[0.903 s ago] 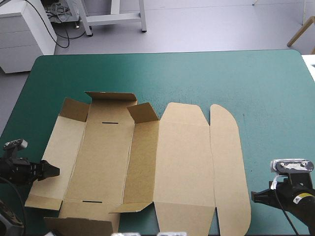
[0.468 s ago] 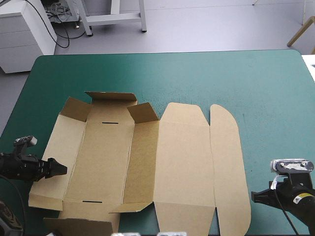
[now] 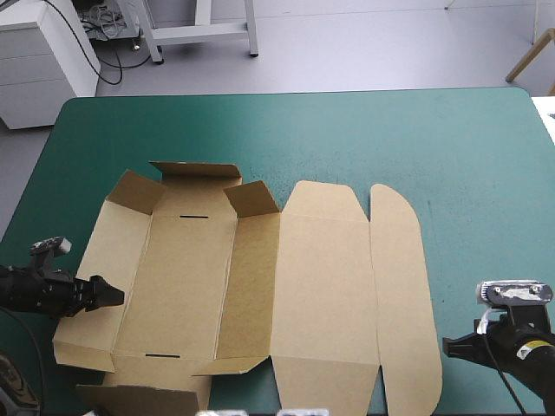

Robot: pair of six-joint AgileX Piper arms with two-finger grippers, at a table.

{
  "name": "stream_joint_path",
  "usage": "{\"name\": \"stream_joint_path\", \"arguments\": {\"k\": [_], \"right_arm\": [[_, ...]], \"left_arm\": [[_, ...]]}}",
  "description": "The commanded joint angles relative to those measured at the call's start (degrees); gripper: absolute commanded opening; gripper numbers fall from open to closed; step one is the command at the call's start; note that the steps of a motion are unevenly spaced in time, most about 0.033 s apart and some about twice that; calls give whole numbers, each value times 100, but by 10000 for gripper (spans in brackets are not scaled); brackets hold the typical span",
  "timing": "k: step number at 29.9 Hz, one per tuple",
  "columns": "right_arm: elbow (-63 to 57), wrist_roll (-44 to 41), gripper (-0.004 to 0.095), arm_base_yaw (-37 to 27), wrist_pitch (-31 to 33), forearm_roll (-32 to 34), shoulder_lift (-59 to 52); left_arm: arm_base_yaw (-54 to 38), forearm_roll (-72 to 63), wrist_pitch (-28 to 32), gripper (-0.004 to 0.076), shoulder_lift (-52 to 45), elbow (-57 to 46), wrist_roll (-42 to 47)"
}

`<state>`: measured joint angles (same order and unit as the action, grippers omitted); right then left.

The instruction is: Fold the box

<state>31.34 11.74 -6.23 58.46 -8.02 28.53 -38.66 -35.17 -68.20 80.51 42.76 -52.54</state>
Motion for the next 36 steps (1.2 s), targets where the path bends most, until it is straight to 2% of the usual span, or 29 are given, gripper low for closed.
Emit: {"name": "stream_joint_path", "arguments": {"k": [1, 3, 7, 10, 16, 17, 31, 36], "right_arm": [[135, 23, -19, -28, -283, -56, 34], [135, 23, -19, -28, -283, -56, 34], [135, 23, -19, -28, -283, -56, 34], [135, 23, -19, -28, -283, -56, 34], [135, 23, -19, -28, -283, -56, 34], [135, 23, -19, -28, -283, -56, 34], [135, 23, -19, -28, -283, -56, 34], [135, 23, -19, -28, -283, -56, 34]], "left_arm": [[228, -275, -639, 544, -124, 108, 19], [234, -275, -639, 526, -124, 108, 2], [234, -290, -639, 426, -124, 108, 2], [234, -290, -639, 318, -124, 119, 12], [234, -90, -639, 12, -124, 119, 26], [234, -13, -639, -7, -124, 119, 26], [539, 288, -639, -10, -124, 183, 51], [886, 609, -639, -10, -124, 493, 384]]}}
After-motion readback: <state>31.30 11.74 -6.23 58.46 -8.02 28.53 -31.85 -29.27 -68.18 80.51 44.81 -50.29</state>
